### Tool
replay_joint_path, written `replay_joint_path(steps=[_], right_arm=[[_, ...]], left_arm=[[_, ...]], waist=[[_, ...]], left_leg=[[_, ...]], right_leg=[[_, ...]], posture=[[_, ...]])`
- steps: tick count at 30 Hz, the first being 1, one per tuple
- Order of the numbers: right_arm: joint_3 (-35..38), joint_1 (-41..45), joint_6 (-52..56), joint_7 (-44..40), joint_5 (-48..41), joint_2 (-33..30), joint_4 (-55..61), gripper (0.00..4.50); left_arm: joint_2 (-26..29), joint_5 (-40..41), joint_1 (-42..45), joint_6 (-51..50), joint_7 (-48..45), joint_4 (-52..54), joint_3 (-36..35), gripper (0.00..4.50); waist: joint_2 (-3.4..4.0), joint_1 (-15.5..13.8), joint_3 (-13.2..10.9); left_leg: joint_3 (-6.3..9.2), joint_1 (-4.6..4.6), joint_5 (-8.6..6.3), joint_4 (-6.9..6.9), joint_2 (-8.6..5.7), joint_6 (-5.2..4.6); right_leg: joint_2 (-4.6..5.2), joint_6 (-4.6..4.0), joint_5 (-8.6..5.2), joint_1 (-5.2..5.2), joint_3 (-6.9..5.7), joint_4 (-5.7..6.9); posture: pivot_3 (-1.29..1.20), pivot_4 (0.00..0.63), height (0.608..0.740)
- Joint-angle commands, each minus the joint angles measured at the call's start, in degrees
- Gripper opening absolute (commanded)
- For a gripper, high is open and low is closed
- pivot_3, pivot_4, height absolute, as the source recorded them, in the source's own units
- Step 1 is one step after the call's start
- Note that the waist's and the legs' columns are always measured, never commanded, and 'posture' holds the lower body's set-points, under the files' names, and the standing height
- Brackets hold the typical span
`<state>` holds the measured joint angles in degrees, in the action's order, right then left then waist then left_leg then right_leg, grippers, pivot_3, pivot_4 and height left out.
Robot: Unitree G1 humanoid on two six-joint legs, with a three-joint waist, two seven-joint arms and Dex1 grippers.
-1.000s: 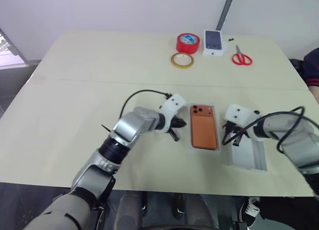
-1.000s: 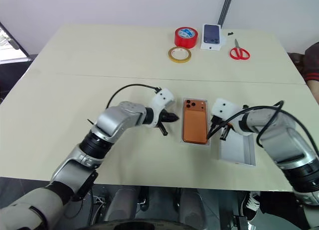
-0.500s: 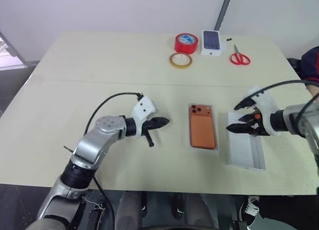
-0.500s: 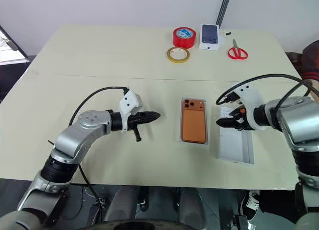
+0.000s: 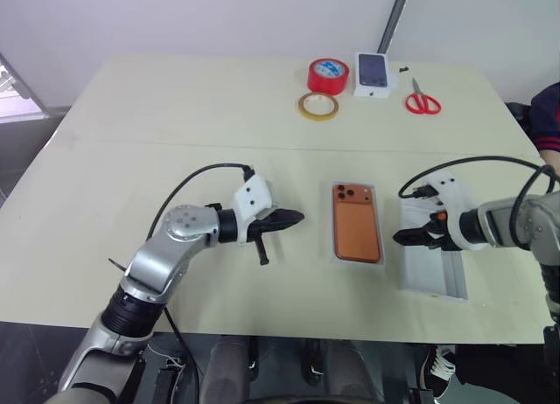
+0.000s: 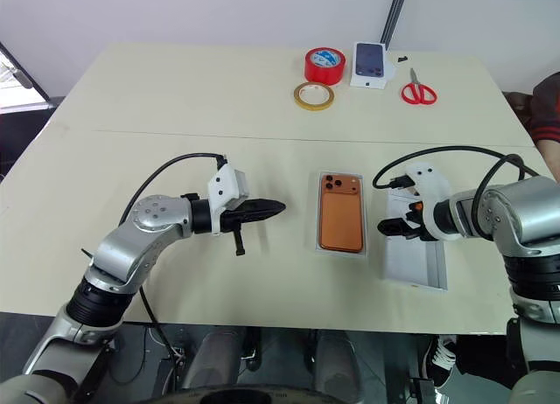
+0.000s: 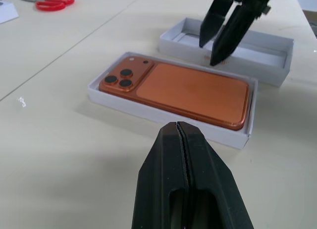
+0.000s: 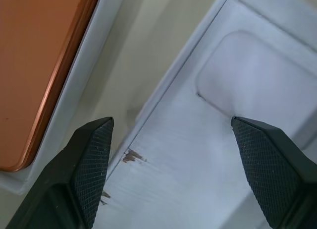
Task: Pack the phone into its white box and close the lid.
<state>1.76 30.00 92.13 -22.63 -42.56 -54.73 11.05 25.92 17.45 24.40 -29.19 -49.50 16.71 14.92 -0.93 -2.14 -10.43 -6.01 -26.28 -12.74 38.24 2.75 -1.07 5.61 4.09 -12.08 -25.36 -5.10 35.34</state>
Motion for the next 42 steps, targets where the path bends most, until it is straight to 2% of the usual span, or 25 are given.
replay_joint_path(steps=[1, 3, 8, 12, 15, 17, 19, 24, 29, 32, 34, 37, 42], right_arm=[[1.61, -2.0, 0.37, 10.1, -11.69, -1.62, 0.5, 3.45], [1.83, -2.7, 0.37, 15.86, -17.66, -1.96, -0.01, 2.67], [2.71, -0.38, 0.37, 31.04, -33.17, -2.14, -5.28, 0.1], [5.02, 4.62, -1.15, 43.11, -47.22, -0.88, -13.71, 0.04], [2.12, 6.47, -11.74, 57.75, -65.39, -3.5, -18.1, 0.04], [2.21, 9.01, -16.07, 62.36, -69.83, -2.48, -18.64, 0.04], [4.81, 12.38, -18.54, 63.21, -70.44, 1.68, -19.3, 0.04], [11.4, 15.27, -18.74, 61.98, -70.44, 18.82, -17.25, 0.04], [12.77, 13.24, -23.24, 69.76, -70.44, 35.97, -9.24, 0.04], [13.0, 11.83, -24.79, 73.48, -70.44, 41.87, -6.27, 0.04], [12.78, 10.58, -24.72, 74.48, -70.44, 44.52, -5.74, 0.04], [13.17, 8.97, -23.51, 74.2, -70.44, 44.93, -6.6, 0.04], [12.42, 4.6, -20.5, 70.87, -70.44, 40.46, -7.98, 0.04]], left_arm=[[-0.42, 0.28, -0.35, 1.53, 0.25, 1.93, -0.27, 0.0], [-0.39, 0.06, -0.53, 1.8, 0.25, 1.78, -0.22, 0.0], [0.39, -0.54, -1.07, 2.66, 0.04, 1.56, -0.54, 0.0], [1.4, -0.68, -1.57, 3.22, 0.28, 1.09, -2.26, 0.0], [2.54, -0.93, -1.96, 3.77, 1.84, -1.24, -5.34, 0.0], [3.17, -0.41, -1.96, 3.77, 2.81, -2.52, -7.89, 0.0], [3.72, 0.62, -1.97, 3.51, 3.55, -3.19, -10.54, 0.0], [4.97, 0.85, -1.71, 3.49, 4.09, -5.82, -14.06, 0.0], [5.02, 0.15, -1.45, 4.18, 4.2, -7.05, -13.6, 0.0], [4.93, -0.05, -1.5, 4.12, 4.13, -6.86, -12.96, 0.0], [4.76, 0.16, -1.8, 3.7, 3.77, -6.12, -12.19, 0.0], [4.95, 0.39, -2.11, 3.49, 3.02, -5.44, -11.42, 0.0], [4.25, 0.27, -1.65, 3.04, 2.68, -4.99, -9.49, 0.0]], waist=[[-0.01, -0.02, 0.0], [-0.02, 0.0, 0.01], [-0.04, -0.02, 0.03], [-0.04, 0.07, 0.02], [-0.03, 0.21, 0.02], [-0.03, 0.35, 0.02], [-0.02, 0.75, 0.01], [-0.01, 1.5, 0.02], [0.05, 1.43, 0.02], [0.06, 1.43, 0.02], [0.07, 1.49, 0.03], [0.08, 1.51, 0.04], [0.16, 1.69, 0.08]], left_leg=[[0.01, 0.0, 0.0, 0.0, 0.0, 0.0], [0.0, 0.01, 0.0, 0.0, 0.0, 0.0], [0.0, 0.05, 0.0, 0.01, 0.0, 0.0], [-0.01, 0.05, 0.0, 0.03, 0.0, -0.01], [-0.06, 0.05, 0.0, 0.03, -0.02, -0.01], [-0.06, 0.05, 0.0, 0.02, -0.01, -0.01], [-0.06, 0.05, 0.01, 0.02, 0.0, -0.01], [0.0, 0.06, 0.01, -0.01, 0.11, -0.01], [-0.02, 0.03, 0.02, -0.03, 0.2, 0.0], [0.0, 0.01, 0.02, -0.02, 0.19, 0.01], [-0.01, 0.01, 0.02, -0.01, 0.16, 0.01], [-0.03, 0.01, 0.02, 0.0, 0.14, 0.01], [-0.02, 0.02, 0.02, -0.01, 0.15, 0.01]], right_leg=[[-0.01, 0.0, 0.0, 0.01, 0.0, 0.0], [-0.01, 0.0, 0.0, 0.02, 0.0, -0.01], [-0.02, 0.02, 0.0, 0.08, 0.0, -0.01], [-0.02, 0.01, 0.01, 0.08, 0.02, -0.01], [-0.09, 0.15, 0.08, 0.05, 0.03, 0.0], [-0.13, 0.18, 0.1, 0.03, 0.03, 0.02], [-0.17, 0.19, 0.11, 0.02, 0.03, 0.04], [-0.29, 0.29, 0.16, 0.04, 0.03, 0.07], [-0.3, 0.32, 0.18, -0.03, 0.03, 0.21], [-0.22, 0.32, 0.18, -0.03, 0.04, 0.22], [-0.16, 0.31, 0.17, -0.02, 0.04, 0.2], [-0.15, 0.31, 0.17, -0.01, 0.05, 0.17], [-0.15, 0.3, 0.17, -0.01, 0.05, 0.17]], posture=[[0.0, 0.15, 0.736], [0.0, 0.15, 0.736], [0.0, 0.15, 0.736], [0.0, 0.15, 0.736], [0.0, 0.15, 0.736], [0.0, 0.15, 0.736], [0.0, 0.15, 0.736], [0.0, 0.15, 0.736], [0.0, 0.15, 0.736], [0.0, 0.15, 0.736], [0.0, 0.15, 0.736], [0.0, 0.15, 0.736], [0.0, 0.15, 0.736]])
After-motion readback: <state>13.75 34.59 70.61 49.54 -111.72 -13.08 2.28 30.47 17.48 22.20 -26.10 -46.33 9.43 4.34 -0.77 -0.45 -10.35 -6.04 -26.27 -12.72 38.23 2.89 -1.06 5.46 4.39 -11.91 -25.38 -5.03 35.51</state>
